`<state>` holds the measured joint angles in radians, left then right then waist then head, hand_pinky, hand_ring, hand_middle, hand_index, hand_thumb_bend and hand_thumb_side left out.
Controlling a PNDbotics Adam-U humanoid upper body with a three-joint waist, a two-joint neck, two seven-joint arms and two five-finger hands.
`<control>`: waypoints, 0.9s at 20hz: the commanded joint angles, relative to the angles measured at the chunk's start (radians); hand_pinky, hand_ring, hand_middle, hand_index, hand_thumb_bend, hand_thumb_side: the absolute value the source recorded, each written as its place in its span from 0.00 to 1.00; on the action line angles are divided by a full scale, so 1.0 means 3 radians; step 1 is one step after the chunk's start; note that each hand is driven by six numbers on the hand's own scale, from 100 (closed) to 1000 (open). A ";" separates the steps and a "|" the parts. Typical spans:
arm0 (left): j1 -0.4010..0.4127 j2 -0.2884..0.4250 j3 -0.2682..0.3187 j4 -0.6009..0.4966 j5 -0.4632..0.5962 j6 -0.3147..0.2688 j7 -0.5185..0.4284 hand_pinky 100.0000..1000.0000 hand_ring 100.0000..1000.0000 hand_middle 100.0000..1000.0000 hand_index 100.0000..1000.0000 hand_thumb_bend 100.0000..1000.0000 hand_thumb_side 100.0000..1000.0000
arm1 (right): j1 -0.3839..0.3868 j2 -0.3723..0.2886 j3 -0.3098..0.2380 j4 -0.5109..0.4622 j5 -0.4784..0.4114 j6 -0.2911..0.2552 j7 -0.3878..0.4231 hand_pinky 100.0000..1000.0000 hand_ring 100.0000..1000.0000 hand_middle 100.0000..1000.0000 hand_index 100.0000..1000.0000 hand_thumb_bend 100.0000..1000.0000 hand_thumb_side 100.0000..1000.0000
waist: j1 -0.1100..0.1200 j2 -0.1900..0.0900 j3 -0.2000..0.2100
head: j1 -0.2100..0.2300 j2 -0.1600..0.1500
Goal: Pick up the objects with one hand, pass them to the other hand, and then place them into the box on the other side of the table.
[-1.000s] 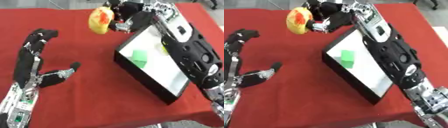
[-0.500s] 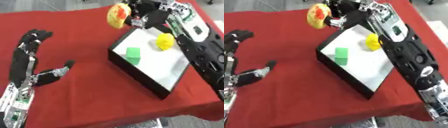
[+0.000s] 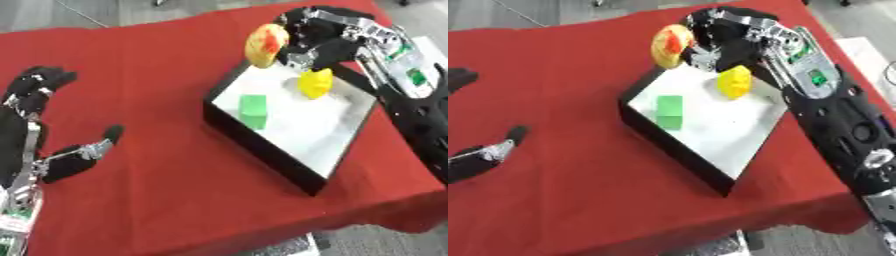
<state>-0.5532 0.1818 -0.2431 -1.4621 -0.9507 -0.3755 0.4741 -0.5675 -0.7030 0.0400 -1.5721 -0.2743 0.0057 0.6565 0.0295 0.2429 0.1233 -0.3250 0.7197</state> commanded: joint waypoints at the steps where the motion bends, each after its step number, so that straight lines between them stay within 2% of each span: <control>1: -0.0022 0.0075 0.0038 -0.0075 0.0030 0.0014 0.0005 0.88 0.76 0.63 0.78 0.49 0.43 | 0.0047 -0.0165 -0.0118 -0.0030 0.0099 -0.0117 0.0027 0.97 0.98 0.60 0.66 0.00 0.00 | 0.0041 -0.0115 -0.0008 | -0.0052 -0.0012; 8: -0.0011 0.0078 0.0037 -0.0086 0.0035 0.0018 0.0000 0.88 0.76 0.63 0.78 0.49 0.43 | 0.0127 -0.0159 -0.0178 0.0039 0.0223 -0.0211 0.0057 0.97 0.98 0.61 0.67 0.00 0.00 | 0.0047 -0.0109 -0.0013 | -0.0067 -0.0006; 9: -0.0009 0.0077 0.0037 -0.0089 0.0036 0.0017 0.0002 0.88 0.76 0.63 0.78 0.46 0.43 | 0.0126 -0.0144 -0.0157 0.0019 0.0211 -0.0226 0.0071 1.00 1.00 1.00 1.00 0.00 0.77 | 0.0052 -0.0107 -0.0005 | -0.0048 0.0005; 10: -0.0005 0.0078 0.0040 -0.0094 0.0038 0.0019 0.0004 0.88 0.76 0.63 0.78 0.49 0.43 | 0.0130 -0.0119 -0.0132 -0.0036 0.0177 -0.0262 0.0106 1.00 1.00 1.00 1.00 0.00 0.72 | 0.0056 -0.0105 0.0000 | -0.0014 0.0017; 14: 0.0007 0.0091 0.0050 -0.0115 0.0046 0.0026 0.0011 0.88 0.76 0.63 0.78 0.50 0.43 | 0.0186 -0.0129 -0.0219 -0.0067 -0.0033 -0.0440 0.0317 1.00 1.00 1.00 1.00 0.00 0.74 | 0.0058 -0.0101 0.0016 | 0.0113 0.0032; 18: 0.0012 0.0104 0.0060 -0.0132 0.0056 0.0038 0.0016 0.88 0.76 0.63 0.78 0.50 0.43 | 0.0209 -0.0189 -0.0360 0.0044 -0.0271 -0.0441 0.0554 1.00 1.00 1.00 1.00 0.00 0.74 | 0.0050 -0.0098 0.0025 | 0.0191 0.0032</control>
<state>-0.5415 0.1926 -0.2365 -1.4763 -0.9393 -0.3682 0.4773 -0.4964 -0.7199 -0.0439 -1.5582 -0.3299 -0.1240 0.8019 0.0361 0.2429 0.1303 -0.2761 0.7279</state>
